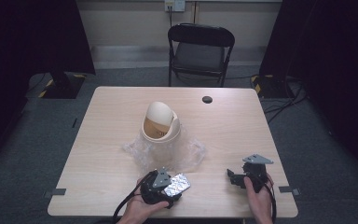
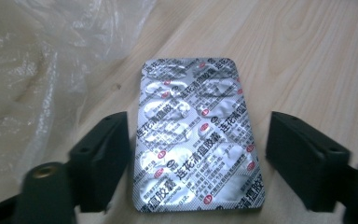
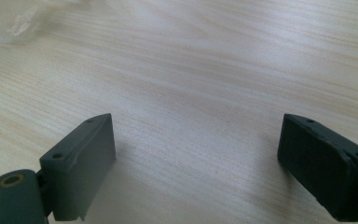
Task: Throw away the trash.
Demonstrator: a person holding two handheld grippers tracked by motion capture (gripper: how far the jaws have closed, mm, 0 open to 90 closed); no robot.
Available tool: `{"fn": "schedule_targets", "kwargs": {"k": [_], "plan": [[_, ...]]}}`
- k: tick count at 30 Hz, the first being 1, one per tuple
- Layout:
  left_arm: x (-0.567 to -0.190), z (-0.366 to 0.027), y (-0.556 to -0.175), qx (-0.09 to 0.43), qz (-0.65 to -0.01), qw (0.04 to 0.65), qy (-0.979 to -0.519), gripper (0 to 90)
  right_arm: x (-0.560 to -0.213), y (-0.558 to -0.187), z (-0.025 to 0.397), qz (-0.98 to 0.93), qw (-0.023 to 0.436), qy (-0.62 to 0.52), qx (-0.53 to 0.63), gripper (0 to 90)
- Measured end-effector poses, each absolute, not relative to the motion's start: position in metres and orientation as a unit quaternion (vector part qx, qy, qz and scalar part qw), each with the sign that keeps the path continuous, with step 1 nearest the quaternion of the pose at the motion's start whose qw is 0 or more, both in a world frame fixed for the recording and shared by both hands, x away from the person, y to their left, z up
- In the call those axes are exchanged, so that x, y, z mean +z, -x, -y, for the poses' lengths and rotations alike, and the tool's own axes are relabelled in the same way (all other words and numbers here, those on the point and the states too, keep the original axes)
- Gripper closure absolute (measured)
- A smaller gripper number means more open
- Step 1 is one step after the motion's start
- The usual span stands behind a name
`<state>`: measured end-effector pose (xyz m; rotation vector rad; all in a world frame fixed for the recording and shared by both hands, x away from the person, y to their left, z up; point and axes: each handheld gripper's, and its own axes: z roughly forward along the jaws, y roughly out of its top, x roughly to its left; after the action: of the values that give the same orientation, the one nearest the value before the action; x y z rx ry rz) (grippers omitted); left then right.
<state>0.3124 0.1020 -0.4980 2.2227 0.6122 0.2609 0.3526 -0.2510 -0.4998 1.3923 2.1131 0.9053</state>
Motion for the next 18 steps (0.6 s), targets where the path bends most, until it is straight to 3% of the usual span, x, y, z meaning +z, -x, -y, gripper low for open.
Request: {"fn": "schedule_targets", "kwargs": {"k": [1,18], "plan": [[-0.498,-0.103,-0.312,0.104,-0.239,0.397,-0.88,33.8,-0.5,-0.353,0.251,-0.766,0.225,-0.505,0.328,10.3],[-0.488,-0.118,-0.313,0.077,-0.252,0.418,-0.87,34.1,-0.5,-0.353,0.251,-0.766,0.225,-0.505,0.328,10.3]]}}
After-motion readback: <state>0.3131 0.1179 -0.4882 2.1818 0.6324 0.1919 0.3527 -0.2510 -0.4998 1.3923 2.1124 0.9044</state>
